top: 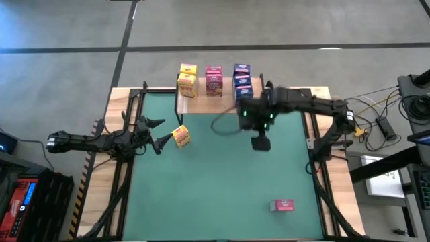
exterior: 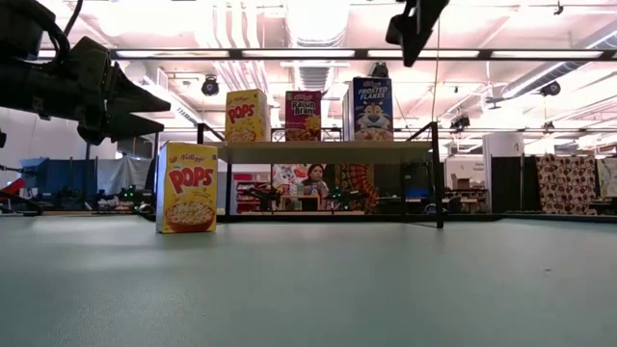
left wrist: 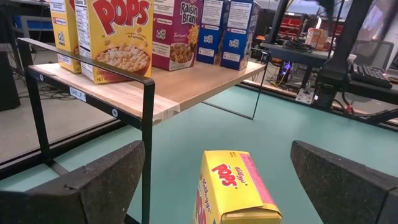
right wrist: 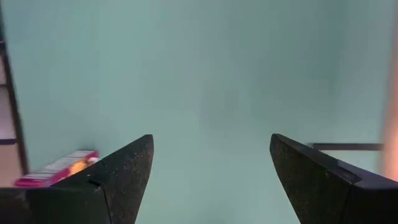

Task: Stack cereal on shelf
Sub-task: Put the purple cereal box on the shelf

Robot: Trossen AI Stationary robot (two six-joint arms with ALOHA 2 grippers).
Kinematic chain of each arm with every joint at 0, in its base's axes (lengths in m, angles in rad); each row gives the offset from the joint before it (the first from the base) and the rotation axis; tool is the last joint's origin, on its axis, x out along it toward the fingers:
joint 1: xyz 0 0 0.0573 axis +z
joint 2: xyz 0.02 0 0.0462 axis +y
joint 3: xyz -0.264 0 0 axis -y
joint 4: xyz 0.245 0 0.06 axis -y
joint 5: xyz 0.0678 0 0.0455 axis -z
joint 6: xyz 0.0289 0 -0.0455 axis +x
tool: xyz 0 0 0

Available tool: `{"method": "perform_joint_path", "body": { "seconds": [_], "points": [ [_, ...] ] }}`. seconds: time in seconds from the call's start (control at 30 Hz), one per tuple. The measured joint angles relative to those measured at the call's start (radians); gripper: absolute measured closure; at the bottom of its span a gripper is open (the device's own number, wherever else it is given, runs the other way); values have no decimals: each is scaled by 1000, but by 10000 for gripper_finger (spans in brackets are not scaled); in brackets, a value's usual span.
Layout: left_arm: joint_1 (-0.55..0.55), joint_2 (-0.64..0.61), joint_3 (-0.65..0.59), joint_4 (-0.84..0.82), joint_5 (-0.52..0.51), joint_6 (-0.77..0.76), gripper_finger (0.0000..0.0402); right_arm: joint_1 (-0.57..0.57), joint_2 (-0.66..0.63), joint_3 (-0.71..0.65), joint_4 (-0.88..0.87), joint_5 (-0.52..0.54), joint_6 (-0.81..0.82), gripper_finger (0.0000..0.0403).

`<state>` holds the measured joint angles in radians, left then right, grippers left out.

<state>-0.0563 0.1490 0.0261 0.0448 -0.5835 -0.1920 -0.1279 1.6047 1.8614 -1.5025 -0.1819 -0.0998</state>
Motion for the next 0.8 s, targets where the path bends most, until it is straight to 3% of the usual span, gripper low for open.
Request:
{"method": "perform_joint_path", "body": {
  "seconds": [0.17, 0.5, 0.8],
  "points": [
    [0, 0, 0, 0, 0, 0, 15, 166, -7, -79, 71, 54, 152, 92],
    [0, 0, 0, 0, 0, 0, 15, 542, -10, -213, 173, 361, 549, 92],
    [0, 0, 0, 0, 0, 0, 15, 737, -11, -338, 282, 304, 758, 92]
  ]
}}
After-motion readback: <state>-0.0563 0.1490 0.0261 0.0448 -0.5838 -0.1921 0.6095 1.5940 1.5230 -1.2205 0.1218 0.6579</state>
